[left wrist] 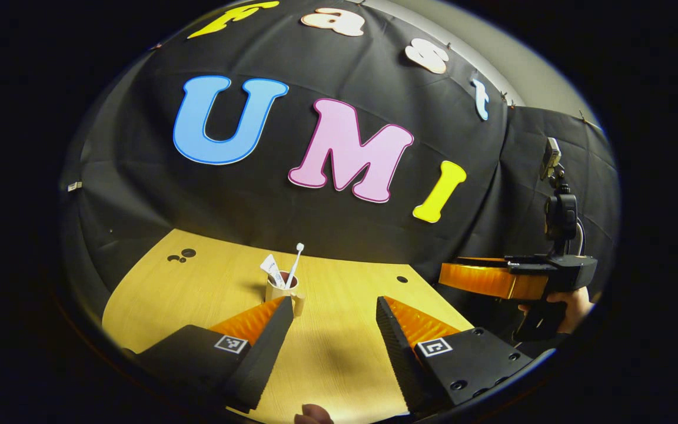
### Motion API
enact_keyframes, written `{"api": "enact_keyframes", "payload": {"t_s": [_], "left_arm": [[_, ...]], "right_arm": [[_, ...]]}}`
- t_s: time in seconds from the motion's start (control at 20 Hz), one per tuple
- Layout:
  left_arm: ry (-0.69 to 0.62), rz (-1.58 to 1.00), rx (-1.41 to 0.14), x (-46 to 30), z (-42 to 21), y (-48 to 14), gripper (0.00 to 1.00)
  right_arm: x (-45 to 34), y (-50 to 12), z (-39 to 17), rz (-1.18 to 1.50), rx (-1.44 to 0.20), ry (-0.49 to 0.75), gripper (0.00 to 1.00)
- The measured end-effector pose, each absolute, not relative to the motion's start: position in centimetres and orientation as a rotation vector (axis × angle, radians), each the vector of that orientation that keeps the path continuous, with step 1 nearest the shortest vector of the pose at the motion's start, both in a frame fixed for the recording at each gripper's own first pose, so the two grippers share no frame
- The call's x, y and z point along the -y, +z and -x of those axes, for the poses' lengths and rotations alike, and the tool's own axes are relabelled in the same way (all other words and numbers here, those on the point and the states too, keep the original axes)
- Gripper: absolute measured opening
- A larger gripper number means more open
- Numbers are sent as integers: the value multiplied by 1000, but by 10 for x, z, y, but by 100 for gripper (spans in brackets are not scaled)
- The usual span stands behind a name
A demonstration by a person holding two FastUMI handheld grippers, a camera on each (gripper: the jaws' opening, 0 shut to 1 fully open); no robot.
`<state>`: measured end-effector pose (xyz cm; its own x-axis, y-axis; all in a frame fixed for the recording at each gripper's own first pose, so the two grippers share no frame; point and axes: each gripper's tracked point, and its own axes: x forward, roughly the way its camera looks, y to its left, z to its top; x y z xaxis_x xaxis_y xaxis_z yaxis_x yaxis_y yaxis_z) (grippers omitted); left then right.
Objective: Put the toothbrush and toothpaste on the desktop into the cup, then pick up the cup and place it on the coaster on the desktop.
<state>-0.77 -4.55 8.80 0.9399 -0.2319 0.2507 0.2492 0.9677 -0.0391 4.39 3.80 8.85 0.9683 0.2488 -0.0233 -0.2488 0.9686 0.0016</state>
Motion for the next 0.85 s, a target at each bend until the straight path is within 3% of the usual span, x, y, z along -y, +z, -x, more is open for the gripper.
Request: {"api": "enact_keyframes", "payload": {"t_s": [0.85], "left_arm": [[-245, 33, 207, 62, 6, 77, 89]], "right_arm": [[-31, 64, -26, 33, -39, 242, 97]]}}
